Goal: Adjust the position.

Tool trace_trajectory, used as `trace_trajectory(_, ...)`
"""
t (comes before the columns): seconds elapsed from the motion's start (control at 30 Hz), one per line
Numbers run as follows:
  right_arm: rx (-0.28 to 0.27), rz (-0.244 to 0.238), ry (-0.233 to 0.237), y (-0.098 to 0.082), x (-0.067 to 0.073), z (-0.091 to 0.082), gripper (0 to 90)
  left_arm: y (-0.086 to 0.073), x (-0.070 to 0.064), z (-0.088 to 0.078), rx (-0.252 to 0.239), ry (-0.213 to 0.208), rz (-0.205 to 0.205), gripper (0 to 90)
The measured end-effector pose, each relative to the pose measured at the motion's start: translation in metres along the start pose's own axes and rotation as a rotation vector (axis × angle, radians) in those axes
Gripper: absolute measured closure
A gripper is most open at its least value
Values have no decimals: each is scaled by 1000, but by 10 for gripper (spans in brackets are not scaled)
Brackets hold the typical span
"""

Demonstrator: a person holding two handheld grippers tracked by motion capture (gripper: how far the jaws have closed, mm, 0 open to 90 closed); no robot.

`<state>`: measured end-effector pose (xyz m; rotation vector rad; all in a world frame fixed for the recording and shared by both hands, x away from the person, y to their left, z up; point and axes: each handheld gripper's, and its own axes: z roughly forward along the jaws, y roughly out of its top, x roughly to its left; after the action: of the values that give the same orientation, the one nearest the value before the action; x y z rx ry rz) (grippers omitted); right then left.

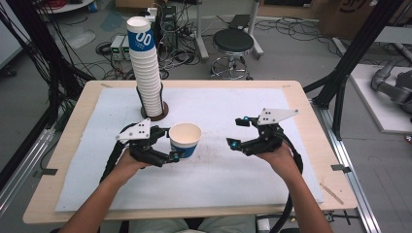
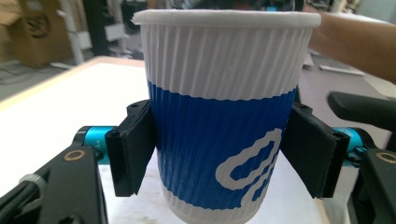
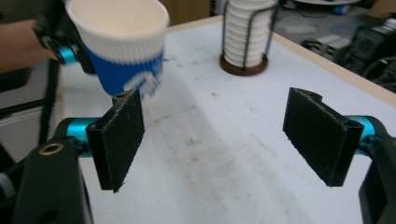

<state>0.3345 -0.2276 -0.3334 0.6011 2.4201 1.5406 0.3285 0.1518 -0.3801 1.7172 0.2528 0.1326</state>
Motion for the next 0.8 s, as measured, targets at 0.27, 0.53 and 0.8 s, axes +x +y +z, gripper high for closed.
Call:
trace_trajectory(0.27,19,85,-130,-36,-9,-9,214,-7,6,-15,-96,43,0,288)
trace_trajectory(0.53,19,101,-240,-61,-9,-15,214,-13,10,-31,-129,103,22,287)
trace_trajectory(0.8,-10,114,-279,-68,-9,-13,214,-19,7,-51,-173,172,5,286)
